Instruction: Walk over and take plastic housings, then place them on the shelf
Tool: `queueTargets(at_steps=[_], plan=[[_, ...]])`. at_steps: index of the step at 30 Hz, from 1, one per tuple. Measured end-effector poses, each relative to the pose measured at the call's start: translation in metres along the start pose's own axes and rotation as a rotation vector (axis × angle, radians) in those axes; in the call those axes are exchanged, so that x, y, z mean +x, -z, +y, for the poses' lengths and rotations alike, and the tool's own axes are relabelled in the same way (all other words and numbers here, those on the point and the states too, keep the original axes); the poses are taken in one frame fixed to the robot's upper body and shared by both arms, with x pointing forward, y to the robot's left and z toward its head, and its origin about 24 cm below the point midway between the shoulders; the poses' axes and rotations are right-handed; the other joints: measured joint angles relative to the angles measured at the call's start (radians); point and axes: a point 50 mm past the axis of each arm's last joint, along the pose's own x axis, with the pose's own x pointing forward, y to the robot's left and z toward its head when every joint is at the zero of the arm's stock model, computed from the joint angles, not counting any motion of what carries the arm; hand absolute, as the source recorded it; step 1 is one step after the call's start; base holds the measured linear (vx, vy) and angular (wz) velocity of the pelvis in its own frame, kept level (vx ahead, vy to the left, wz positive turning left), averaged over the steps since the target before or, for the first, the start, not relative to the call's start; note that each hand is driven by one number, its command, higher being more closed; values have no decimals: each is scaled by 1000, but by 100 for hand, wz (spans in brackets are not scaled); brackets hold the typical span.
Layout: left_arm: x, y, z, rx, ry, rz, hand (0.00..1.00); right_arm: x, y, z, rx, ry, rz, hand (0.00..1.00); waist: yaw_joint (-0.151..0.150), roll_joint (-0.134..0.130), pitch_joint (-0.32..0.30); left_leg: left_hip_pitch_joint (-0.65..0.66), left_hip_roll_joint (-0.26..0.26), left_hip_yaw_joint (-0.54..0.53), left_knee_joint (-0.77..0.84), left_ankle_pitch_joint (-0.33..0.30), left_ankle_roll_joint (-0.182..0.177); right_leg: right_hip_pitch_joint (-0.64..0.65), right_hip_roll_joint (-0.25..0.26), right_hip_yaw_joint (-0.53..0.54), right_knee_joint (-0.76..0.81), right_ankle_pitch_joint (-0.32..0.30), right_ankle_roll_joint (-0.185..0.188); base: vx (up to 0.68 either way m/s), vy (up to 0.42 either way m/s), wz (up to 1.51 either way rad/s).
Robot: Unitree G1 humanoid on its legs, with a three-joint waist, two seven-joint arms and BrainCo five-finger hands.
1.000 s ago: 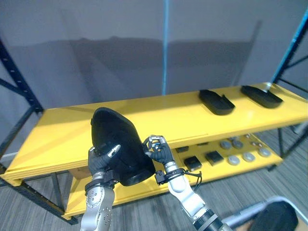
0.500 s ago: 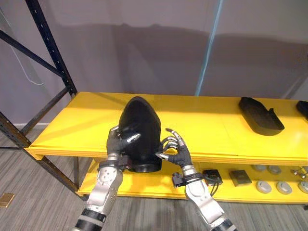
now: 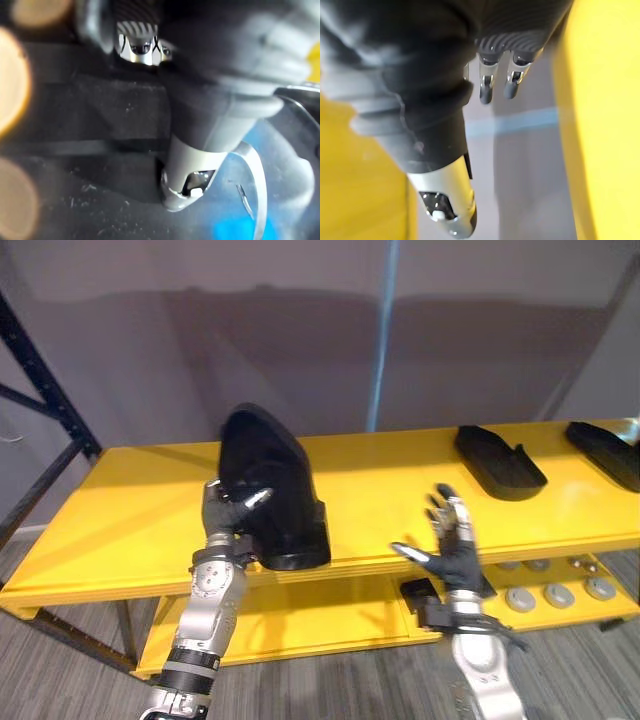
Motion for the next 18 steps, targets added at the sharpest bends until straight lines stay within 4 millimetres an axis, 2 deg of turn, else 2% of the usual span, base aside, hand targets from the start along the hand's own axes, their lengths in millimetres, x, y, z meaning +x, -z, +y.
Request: queueTargets(at_steps=[2,4,5,8,11,15,16,18], plan=[[13,-6,-1,-48,-21,0,100,-17,11,-12,-27,36,78,0,-11,4,1,-10,5,23,-3,0,0,-21,7,24,-1,8,-4,27,-1,-38],[31,-21,-4,-59,-18,-23,100,-35,21,-18,-44,37,156,0,-35,6,2,-23,10,39,-6,0,0,-40,14,39,-3,14,-5,27,-15,-28],[45,-33,-7,-58,-14,-45,100,-45,26,-22,-61,36,204,0,-57,8,3,-36,12,43,-6,1,-1,-54,15,44,-8,20,-7,32,-20,-26],[78,-60,-10,-11,-9,-63,100,-64,35,-23,-94,-3,291,0,-82,15,23,-60,13,80,-4,3,0,-78,18,86,-44,55,-7,21,-9,-34],[99,-76,-14,8,-20,-35,100,-79,48,-17,-108,-73,382,0,-113,22,69,-76,12,85,4,4,-1,-91,17,94,-51,65,-7,-1,0,-10],[113,-96,-9,12,-43,-29,100,-89,57,0,-70,-168,440,0,-122,29,125,-108,15,102,6,10,-3,-128,21,107,-48,75,-10,-16,1,-9],[117,-107,-2,41,-61,-37,100,-90,58,5,-59,-195,443,0,-121,30,153,-108,16,111,5,11,-3,-135,23,119,-48,79,-9,-14,18,-22],[121,-117,11,97,-91,-31,100,-92,58,10,-60,-221,449,0,-125,35,175,-116,16,123,6,11,-3,-145,24,126,-48,80,-9,-6,26,-17]])
